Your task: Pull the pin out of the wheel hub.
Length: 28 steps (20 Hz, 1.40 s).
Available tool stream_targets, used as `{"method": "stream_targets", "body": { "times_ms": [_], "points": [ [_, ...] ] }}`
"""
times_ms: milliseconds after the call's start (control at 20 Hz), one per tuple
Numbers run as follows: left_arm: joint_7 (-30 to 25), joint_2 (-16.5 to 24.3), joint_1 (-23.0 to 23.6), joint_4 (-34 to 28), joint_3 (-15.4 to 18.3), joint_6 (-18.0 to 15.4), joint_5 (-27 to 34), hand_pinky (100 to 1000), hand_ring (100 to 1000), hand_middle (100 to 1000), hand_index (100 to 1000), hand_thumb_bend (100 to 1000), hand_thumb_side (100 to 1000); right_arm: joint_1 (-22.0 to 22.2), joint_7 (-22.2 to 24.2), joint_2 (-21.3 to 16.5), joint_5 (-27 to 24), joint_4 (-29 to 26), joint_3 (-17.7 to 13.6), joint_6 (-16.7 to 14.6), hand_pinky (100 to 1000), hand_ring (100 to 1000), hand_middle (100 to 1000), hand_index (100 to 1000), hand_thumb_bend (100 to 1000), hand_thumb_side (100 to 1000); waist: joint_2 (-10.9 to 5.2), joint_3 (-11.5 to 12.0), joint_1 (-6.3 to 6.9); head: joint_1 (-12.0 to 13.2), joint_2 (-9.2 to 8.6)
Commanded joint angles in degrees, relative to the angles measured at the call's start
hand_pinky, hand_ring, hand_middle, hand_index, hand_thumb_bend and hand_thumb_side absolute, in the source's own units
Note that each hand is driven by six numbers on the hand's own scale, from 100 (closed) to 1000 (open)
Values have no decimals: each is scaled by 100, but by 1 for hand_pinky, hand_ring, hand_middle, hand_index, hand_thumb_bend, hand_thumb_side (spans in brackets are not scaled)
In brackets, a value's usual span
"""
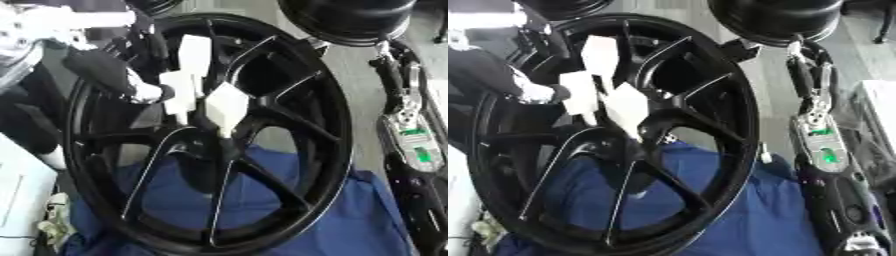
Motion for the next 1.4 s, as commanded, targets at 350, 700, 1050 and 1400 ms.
{"method": "stream_targets", "body": {
  "times_ms": [350,700,1050,1400],
  "points": [
    [-963,34,-190,-139,-30,746,-179,787,765,711,765,437,402,-72,27,-95,17,-58,36,13,841,684,721,824,199,590,-101,-12,29,56,-101],
    [-963,-14,-183,-68,-103,638,-514,784,762,705,760,462,390,-74,57,-94,26,-53,68,21,841,684,721,824,199,590,-101,-21,28,88,-111],
    [-963,-137,-233,37,-222,655,-521,766,741,677,738,444,404,-83,61,-84,29,-58,88,18,841,685,720,825,200,589,-105,-38,39,119,-109],
    [-963,-269,-293,125,-255,736,-668,735,691,616,686,364,313,-89,78,-78,36,-56,115,26,842,685,721,825,200,592,-99,-57,50,136,-117]
  ]
}}
